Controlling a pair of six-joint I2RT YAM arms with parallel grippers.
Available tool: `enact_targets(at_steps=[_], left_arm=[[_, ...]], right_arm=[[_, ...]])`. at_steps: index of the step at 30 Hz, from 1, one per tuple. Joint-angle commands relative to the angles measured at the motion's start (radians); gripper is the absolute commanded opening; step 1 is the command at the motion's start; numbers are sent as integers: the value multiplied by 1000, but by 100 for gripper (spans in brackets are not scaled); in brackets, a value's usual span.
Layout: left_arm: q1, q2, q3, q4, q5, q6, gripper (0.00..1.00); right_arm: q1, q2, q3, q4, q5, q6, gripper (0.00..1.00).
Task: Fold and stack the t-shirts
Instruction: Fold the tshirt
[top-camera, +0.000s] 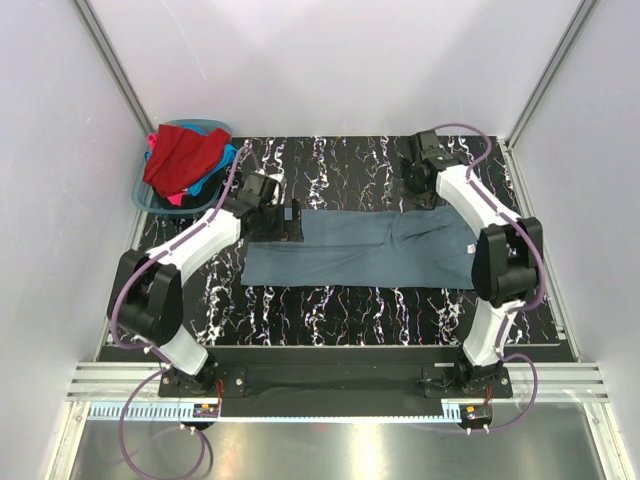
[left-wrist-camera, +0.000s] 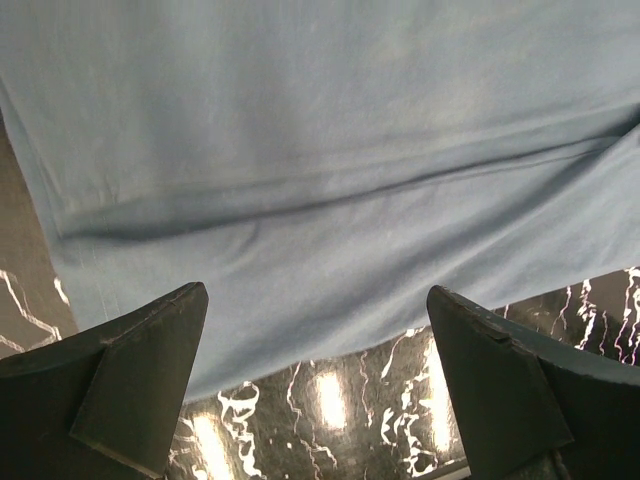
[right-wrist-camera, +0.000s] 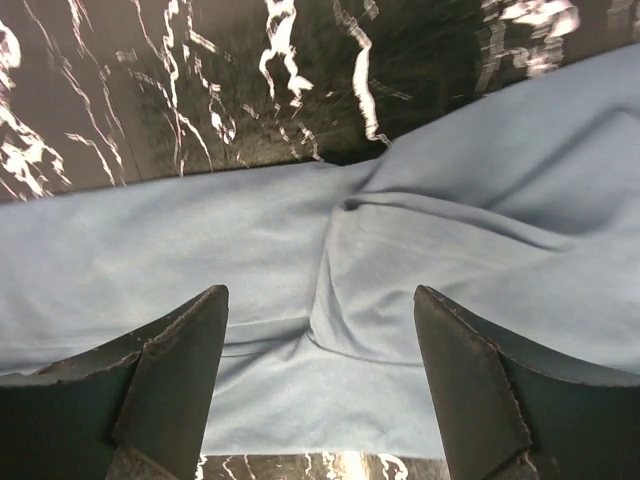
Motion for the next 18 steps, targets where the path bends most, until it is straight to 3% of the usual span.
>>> enact_targets(at_steps=[1, 9, 18], left_arm=[[-6, 35, 92, 38, 31, 55, 99], [-21, 90, 157, 37, 63, 55, 99], [-21, 60, 98, 37, 46, 52, 99]], right_arm=[[9, -69, 11, -55, 119, 40, 82], [18, 110, 81, -44, 117, -3, 63], [54, 207, 169, -44, 131, -46, 50]])
